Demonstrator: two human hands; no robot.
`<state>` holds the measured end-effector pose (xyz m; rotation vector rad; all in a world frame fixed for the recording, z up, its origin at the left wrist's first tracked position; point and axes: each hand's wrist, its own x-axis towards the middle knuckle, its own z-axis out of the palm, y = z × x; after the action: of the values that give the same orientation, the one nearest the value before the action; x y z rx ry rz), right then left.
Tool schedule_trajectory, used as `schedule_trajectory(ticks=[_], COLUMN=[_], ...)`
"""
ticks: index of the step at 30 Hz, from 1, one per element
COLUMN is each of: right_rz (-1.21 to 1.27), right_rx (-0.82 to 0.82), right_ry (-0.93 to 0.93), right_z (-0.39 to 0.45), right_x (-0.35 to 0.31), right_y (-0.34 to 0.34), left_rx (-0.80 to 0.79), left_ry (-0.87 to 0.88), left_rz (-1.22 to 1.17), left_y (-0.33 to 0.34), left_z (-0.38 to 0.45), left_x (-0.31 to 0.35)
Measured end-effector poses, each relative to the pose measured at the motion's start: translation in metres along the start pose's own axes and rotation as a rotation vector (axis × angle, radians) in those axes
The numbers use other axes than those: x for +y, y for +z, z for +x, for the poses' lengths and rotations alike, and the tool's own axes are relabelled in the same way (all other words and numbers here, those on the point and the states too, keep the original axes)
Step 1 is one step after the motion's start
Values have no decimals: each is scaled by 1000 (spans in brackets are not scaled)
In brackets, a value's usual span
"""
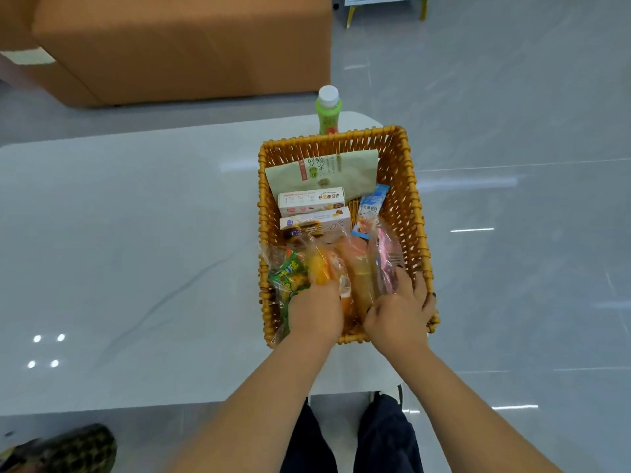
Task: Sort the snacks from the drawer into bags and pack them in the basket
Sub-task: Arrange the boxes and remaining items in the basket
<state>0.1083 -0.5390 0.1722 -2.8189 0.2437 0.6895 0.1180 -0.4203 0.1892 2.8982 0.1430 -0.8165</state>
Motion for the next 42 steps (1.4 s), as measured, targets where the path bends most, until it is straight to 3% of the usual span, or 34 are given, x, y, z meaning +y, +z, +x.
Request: schedule_trajectory(ticks=[4,8,10,13,17,20,25,29,31,33,38,42], right_rz=[52,442,518,491,534,576,454,593,555,402,-102,-240], right_rx=[25,391,349,108,140,209,58,318,259,98,-141,-95], right_ry=[-133,-240,-188,-11,32,5,-50,-192,-297,-375,-590,-595], right_z=[1,-8,-4,11,17,12,14,44,76,114,176,184], right_x=[0,7,8,4,8,21,20,-17,-40,-61,-96,-103], right_y=[9,8,9,10,4,1,-2,-53,-70,-72,-42,-22], left_rx=[142,487,360,73,13,81,55,325,413,438,474,312], left_ry=[-16,-266,-398,-460,-479,-404,-296,-231,-168,-58,282,173], left_rz=[-162,-505,-536,-409,-435,-412,-334,-391,-513,-560,-215,199], left_y=[4,-10,-9,-5,-8,-7,-17,-54,-67,-72,-87,-94], left_z=[-8,-16,-14,-3,11,9,-6,13,40,71,153,193], left_x=[-13,-40,-46,-43,-36,-36,-53,-82,-91,-94,-98,-88])
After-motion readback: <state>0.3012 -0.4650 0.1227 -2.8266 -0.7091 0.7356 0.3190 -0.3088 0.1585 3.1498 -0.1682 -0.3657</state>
